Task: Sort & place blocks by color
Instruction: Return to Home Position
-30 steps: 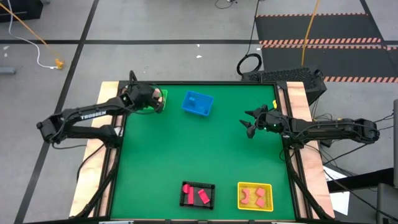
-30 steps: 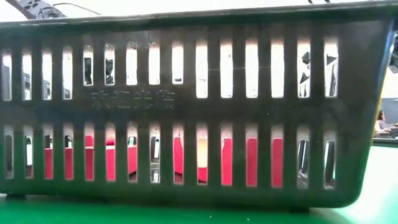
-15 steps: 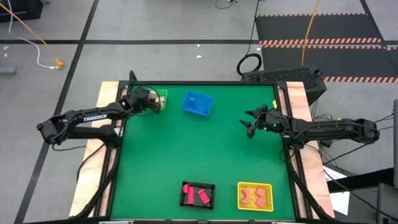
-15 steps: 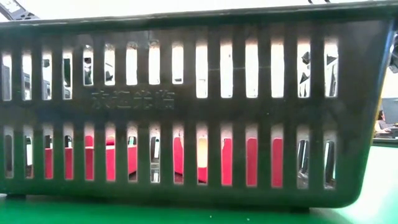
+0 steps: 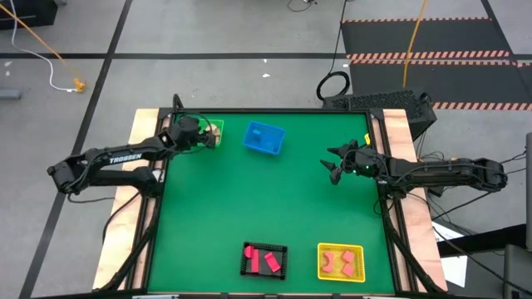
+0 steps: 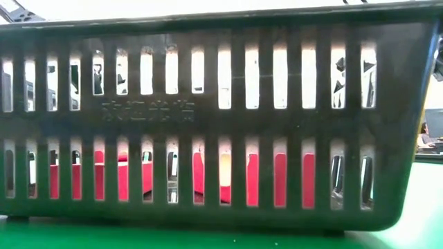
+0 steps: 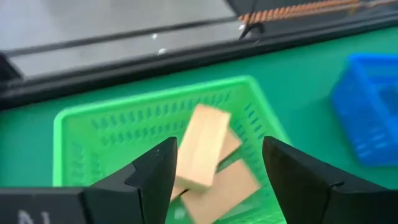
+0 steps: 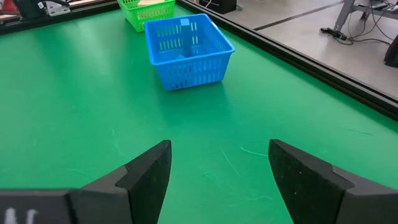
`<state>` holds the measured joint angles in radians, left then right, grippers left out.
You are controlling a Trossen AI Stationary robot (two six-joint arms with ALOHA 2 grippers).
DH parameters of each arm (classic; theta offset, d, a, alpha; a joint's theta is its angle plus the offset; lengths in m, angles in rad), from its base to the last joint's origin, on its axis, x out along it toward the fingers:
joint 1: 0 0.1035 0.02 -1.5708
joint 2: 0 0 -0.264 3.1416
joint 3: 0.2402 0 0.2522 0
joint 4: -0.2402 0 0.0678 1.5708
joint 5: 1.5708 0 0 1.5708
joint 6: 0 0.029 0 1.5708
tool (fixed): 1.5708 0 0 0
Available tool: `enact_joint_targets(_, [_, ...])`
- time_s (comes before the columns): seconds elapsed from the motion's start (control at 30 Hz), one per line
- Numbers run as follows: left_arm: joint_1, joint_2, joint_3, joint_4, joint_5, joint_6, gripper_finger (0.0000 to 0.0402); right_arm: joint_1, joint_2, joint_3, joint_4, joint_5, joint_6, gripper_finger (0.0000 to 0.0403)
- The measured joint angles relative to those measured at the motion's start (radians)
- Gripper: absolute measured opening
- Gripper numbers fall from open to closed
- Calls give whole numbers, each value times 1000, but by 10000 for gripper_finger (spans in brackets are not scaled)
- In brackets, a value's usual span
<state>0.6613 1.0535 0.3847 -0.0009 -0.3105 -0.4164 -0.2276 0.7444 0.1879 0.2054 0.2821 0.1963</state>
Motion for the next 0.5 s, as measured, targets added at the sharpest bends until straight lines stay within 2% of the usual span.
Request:
enact_joint_targets(0.27, [-117, -202, 0, 50, 2, 121, 241, 0, 0, 0, 0, 0, 0, 258])
enact_joint_targets(0.5, [-231, -398, 1, -52, -3, 126, 241, 0, 0, 0, 0, 0, 0, 258])
